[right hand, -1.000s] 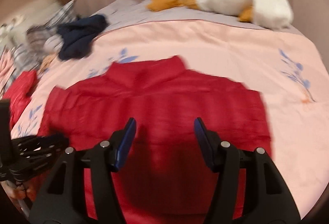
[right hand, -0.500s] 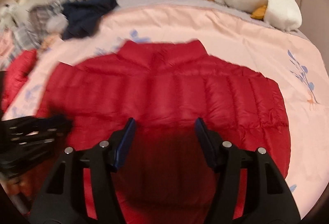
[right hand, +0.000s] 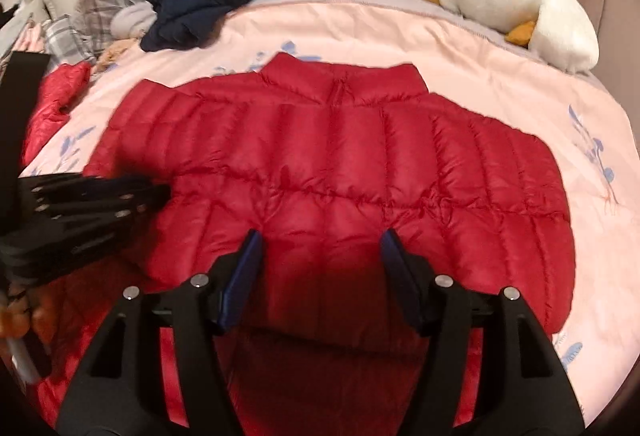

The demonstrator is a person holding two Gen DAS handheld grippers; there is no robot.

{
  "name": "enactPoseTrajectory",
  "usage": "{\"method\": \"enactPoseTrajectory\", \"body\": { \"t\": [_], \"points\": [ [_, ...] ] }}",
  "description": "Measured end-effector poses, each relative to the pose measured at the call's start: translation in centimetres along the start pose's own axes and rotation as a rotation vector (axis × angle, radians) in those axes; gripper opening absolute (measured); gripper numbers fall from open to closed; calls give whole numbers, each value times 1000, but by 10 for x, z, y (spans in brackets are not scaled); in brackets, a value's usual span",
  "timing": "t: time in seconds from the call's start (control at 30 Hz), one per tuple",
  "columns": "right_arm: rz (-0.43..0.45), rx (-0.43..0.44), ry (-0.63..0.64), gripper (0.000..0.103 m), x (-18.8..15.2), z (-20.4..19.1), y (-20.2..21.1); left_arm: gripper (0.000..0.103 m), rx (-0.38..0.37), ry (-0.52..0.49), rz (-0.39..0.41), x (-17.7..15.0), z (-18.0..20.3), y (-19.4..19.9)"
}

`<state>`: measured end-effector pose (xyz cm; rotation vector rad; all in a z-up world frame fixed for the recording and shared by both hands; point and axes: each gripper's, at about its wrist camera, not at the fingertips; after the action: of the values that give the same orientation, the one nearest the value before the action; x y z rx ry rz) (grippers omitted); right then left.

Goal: Fold large clothes
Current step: 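Press the jacket body flat with both tools, pushing toward the collar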

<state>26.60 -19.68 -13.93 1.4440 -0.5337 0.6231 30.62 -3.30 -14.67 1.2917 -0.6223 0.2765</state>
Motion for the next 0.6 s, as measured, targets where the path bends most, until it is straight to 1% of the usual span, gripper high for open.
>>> {"method": "enactPoseTrajectory", "body": {
  "t": [0.13,0.23,0.33,0.4,0.43,0.5,0.53,0.6],
  "points": [
    [-33,-20,42,64,-10,-6,-12,33,1,0,0,0,0,0],
    [-52,-17,28,66,-10,-5,-19,33,8,-7,-3,-1,1,0],
    [-58,-17,22,64,-8,-5,-12,33,5,2,1,-2,0,4],
    [-31,-3,23,64,-7,-5,1,33,8,0,22,-5,1,16],
    [-2,5,30,65,-7,-4,11,34,11,-3,38,-8,1,23],
    [29,-15,28,65,-7,2,21,38,9,-11,73,-15,3,37],
    [43,-21,15,65,-6,7,26,40,4,-15,80,-17,3,41],
    [53,-26,-14,66,-5,16,29,40,-18,-27,83,-20,7,46]
  ]
}}
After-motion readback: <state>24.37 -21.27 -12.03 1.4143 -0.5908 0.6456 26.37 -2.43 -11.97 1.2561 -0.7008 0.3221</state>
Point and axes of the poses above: each gripper's, at about its wrist camera, not at the fingertips, and y roughly against the way its jaws point, z to its right, x to its top, and after that the axes turned 4 degrees about -x, right-handed
